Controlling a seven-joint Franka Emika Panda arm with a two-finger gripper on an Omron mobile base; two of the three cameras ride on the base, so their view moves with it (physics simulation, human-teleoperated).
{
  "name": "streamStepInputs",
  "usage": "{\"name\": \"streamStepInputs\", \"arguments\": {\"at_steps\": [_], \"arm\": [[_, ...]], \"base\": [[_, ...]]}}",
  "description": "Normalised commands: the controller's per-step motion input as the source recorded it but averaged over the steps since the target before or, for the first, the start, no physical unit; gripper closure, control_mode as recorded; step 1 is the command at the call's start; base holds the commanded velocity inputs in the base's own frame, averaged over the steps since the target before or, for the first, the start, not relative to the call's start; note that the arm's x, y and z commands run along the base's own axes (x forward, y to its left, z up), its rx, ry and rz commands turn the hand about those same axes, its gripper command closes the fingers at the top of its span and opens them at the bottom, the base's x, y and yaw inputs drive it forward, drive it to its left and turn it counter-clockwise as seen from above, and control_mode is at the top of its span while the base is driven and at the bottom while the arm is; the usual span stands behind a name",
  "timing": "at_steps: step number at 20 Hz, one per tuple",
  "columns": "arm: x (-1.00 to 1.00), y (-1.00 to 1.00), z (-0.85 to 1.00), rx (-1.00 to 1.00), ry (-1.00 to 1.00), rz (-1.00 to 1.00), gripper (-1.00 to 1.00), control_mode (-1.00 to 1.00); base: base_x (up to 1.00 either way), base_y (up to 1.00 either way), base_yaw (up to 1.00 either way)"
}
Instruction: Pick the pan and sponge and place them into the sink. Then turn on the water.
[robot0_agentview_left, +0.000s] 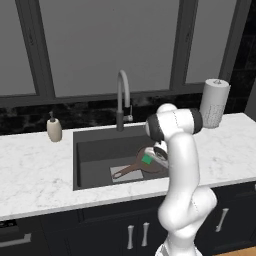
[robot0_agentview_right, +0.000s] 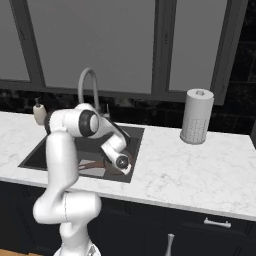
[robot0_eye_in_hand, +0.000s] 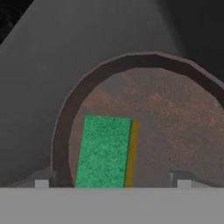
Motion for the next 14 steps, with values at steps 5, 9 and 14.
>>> {"name": "streamStepInputs", "arguments": {"at_steps": [5,9,14], "arm": [[-0.05,-0.05,0.92,0.14,0.03,0.19,-1.00,-1.00],[0.00,0.04,1.00,0.01,0.20,0.09,-1.00,-1.00],[-0.14,0.08,1.00,-0.04,0.25,0.00,-1.00,-1.00]], "base": [[0.00,0.00,0.00],[0.00,0.00,0.00],[0.00,0.00,0.00]]}}
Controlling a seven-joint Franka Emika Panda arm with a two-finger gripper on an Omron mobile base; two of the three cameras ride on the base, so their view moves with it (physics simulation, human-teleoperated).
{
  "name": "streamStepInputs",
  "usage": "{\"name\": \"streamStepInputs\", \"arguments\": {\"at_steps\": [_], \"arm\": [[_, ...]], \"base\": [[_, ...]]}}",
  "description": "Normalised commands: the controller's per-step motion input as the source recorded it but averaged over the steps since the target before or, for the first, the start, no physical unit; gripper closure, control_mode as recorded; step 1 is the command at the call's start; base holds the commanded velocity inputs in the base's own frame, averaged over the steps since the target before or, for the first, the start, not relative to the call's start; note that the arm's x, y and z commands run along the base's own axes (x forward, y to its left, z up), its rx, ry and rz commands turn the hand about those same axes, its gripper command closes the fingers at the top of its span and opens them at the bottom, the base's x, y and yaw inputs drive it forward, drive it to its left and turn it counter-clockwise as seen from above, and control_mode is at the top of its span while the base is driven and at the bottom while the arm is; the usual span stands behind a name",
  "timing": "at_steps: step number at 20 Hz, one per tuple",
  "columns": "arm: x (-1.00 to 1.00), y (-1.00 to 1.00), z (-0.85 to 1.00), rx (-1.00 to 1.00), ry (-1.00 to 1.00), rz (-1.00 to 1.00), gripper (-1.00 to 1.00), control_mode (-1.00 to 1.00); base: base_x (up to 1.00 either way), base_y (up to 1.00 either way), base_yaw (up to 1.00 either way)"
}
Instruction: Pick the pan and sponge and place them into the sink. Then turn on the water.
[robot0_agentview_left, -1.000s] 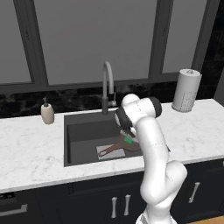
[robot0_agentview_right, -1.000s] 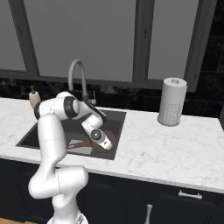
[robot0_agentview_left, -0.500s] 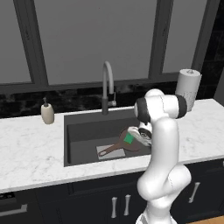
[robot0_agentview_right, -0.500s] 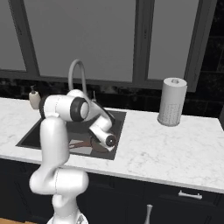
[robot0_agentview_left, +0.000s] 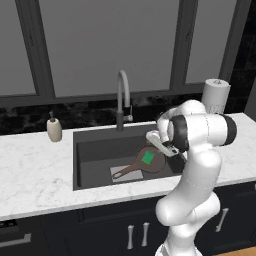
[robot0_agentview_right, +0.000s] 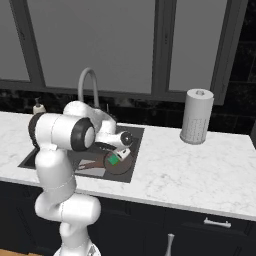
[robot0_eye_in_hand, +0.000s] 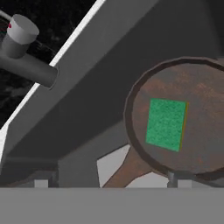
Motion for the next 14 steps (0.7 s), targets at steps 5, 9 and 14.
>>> {"name": "streamStepInputs", "arguments": {"at_steps": [5,9,14], "arm": [[-0.57,-0.07,0.85,0.00,-0.09,0.02,-1.00,-1.00],[-0.69,-0.15,0.82,0.00,-0.22,0.08,-1.00,-1.00],[-0.75,-0.22,0.53,-0.05,-0.29,0.22,-1.00,-1.00]], "base": [[0.00,0.00,0.00],[0.00,0.00,0.00],[0.00,0.00,0.00]]}}
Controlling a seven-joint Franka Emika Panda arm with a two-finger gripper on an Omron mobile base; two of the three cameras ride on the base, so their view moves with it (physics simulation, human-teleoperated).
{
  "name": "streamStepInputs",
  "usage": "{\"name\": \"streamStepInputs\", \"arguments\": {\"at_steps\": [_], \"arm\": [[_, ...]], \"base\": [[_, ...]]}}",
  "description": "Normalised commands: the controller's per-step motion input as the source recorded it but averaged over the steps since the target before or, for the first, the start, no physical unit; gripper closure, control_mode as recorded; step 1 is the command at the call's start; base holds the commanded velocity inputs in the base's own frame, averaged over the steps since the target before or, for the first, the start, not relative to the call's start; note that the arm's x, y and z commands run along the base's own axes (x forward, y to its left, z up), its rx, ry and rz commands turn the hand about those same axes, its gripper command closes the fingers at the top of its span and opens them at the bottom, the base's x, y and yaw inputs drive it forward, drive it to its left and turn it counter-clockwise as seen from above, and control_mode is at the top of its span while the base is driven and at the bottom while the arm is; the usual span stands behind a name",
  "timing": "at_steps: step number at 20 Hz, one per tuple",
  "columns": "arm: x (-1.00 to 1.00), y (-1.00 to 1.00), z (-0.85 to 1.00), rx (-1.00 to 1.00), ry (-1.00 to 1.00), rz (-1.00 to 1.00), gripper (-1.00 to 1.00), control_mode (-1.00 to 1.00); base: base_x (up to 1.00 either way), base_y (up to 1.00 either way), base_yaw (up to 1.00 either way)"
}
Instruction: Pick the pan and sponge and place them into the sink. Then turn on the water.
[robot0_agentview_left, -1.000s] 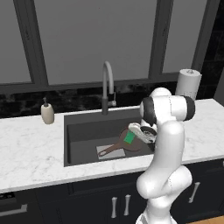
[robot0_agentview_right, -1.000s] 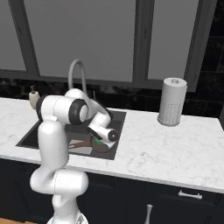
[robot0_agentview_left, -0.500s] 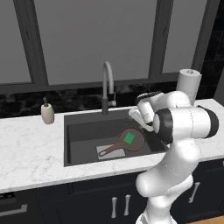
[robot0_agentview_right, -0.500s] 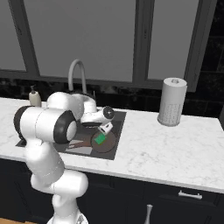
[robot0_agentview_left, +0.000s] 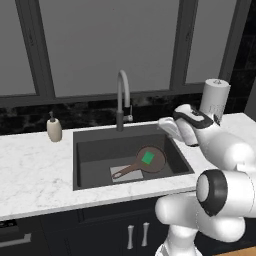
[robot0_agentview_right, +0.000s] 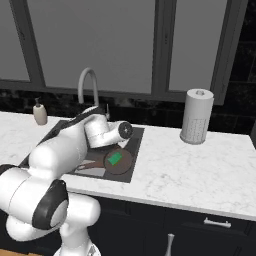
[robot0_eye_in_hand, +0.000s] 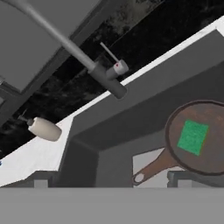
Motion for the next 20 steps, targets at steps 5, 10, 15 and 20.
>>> {"name": "streamStepInputs", "arguments": {"at_steps": [5,10,15,20], "arm": [[-0.60,-0.24,0.49,-0.12,-0.24,0.32,-1.00,-1.00],[-0.27,-0.30,0.37,-0.18,-0.15,0.35,-1.00,-1.00],[0.07,-0.12,0.08,-0.20,-0.12,0.22,-1.00,-1.00],[0.29,0.00,-0.07,-0.06,-0.22,0.12,-1.00,-1.00]], "base": [[0.00,0.00,0.00],[0.00,0.00,0.00],[0.00,0.00,0.00],[0.00,0.00,0.00]]}}
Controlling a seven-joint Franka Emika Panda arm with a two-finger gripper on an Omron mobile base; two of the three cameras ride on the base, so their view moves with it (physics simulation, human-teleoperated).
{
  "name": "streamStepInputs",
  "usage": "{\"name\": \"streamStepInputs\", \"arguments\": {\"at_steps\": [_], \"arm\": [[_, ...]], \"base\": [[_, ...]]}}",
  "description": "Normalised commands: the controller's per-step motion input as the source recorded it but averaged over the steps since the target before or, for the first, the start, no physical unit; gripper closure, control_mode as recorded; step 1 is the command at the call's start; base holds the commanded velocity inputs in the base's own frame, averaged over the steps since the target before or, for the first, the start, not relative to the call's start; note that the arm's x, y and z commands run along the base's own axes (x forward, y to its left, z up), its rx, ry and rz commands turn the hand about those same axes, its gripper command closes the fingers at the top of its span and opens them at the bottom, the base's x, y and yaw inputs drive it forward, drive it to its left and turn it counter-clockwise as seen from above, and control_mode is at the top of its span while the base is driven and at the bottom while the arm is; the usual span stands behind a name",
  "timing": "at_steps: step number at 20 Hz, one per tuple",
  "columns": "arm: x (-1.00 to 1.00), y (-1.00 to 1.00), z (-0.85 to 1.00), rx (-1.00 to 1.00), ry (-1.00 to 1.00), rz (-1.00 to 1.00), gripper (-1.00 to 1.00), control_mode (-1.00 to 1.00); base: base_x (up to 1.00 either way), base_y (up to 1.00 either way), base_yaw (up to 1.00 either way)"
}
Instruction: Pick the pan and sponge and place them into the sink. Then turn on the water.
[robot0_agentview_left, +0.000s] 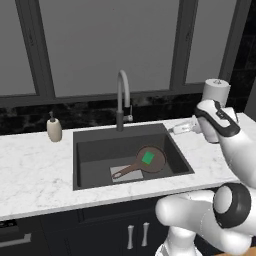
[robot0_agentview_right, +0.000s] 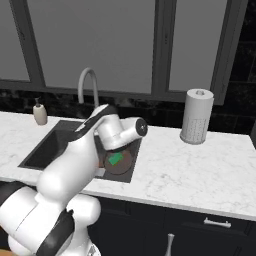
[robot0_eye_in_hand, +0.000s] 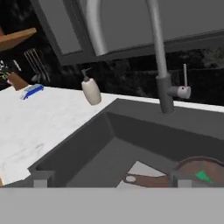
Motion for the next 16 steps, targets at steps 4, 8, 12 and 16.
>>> {"name": "streamStepInputs", "arguments": {"at_steps": [4,8,12,16], "arm": [[0.26,-0.02,-0.23,0.02,-0.49,0.09,-1.00,-1.00],[0.54,0.00,-0.21,0.01,-0.42,0.09,-1.00,-1.00],[0.81,0.01,-0.02,0.00,-0.18,0.06,-1.00,-1.00],[0.89,0.03,-0.01,0.00,-0.01,0.04,-1.00,-1.00]], "base": [[0.00,0.00,0.00],[0.00,0.00,0.00],[0.00,0.00,0.00],[0.00,0.00,0.00]]}}
